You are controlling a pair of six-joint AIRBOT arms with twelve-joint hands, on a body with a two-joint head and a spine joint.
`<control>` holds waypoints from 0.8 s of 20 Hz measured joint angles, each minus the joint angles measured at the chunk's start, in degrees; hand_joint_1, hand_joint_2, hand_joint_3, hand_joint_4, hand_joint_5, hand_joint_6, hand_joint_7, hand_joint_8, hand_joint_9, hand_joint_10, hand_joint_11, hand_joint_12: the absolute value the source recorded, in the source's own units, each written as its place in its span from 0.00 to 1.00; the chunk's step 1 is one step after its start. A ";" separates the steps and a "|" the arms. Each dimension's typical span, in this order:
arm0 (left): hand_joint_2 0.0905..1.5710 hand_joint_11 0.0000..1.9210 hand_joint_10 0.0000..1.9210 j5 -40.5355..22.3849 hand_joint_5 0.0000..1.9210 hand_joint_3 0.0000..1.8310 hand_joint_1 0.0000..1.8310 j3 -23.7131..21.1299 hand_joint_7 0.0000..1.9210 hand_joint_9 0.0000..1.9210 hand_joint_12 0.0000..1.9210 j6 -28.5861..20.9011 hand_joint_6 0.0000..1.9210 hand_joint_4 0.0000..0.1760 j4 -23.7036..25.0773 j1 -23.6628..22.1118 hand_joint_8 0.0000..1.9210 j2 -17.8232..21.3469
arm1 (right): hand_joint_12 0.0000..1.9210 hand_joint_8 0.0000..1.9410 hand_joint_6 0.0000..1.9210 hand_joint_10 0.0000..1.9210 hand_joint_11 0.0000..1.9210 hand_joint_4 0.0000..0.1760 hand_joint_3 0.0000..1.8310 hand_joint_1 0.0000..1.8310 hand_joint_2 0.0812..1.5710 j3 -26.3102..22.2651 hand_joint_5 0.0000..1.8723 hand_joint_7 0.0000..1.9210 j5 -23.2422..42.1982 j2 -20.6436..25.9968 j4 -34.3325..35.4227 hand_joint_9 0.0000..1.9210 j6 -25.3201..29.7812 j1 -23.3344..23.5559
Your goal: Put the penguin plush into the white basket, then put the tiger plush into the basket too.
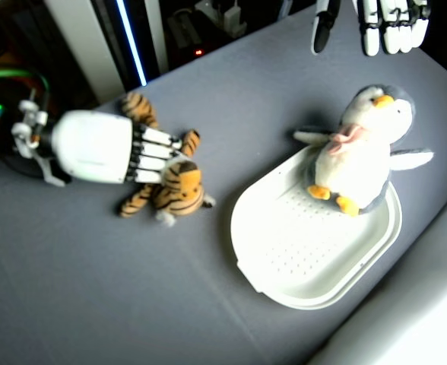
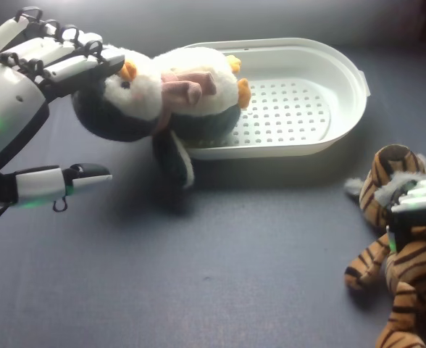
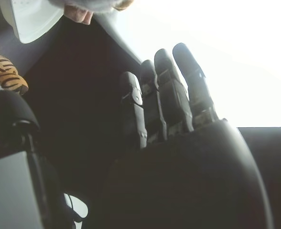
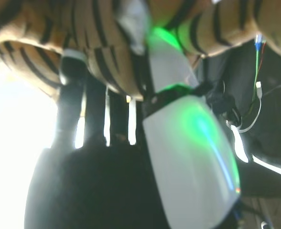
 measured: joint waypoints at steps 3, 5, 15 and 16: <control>0.56 0.01 0.01 -0.48 0.24 0.00 0.46 -0.44 0.21 0.22 0.57 -0.02 0.00 0.14 -0.37 0.96 0.00 0.09 | 0.82 0.73 0.84 0.84 0.31 0.00 0.00 0.73 0.81 -0.57 0.36 0.29 2.67 1.53 0.07 0.31 -0.11 3.82; 0.58 0.00 0.00 -0.81 0.24 0.00 0.45 -0.50 0.21 0.21 0.56 -0.04 0.00 0.03 -0.39 1.07 0.00 0.07 | 0.78 0.70 0.79 0.80 0.33 0.00 0.00 0.72 0.79 -0.55 0.39 0.33 7.78 1.95 2.43 0.34 -2.54 7.65; 0.59 0.00 0.00 0.44 0.18 0.00 0.58 0.31 0.14 0.15 0.52 -0.24 0.00 0.61 0.37 0.04 0.00 -1.09 | 0.28 0.03 0.03 0.04 0.01 0.65 0.00 0.45 0.62 17.92 0.13 0.11 -9.44 -14.36 1.18 0.09 -3.80 32.41; 0.59 0.00 0.00 0.55 0.18 0.00 0.58 0.37 0.14 0.15 0.52 -0.22 0.00 0.61 0.33 0.02 0.00 -1.14 | 0.28 0.03 0.03 0.04 0.01 0.65 0.00 0.45 0.62 18.43 0.13 0.11 -11.52 -14.60 1.11 0.09 -3.82 32.39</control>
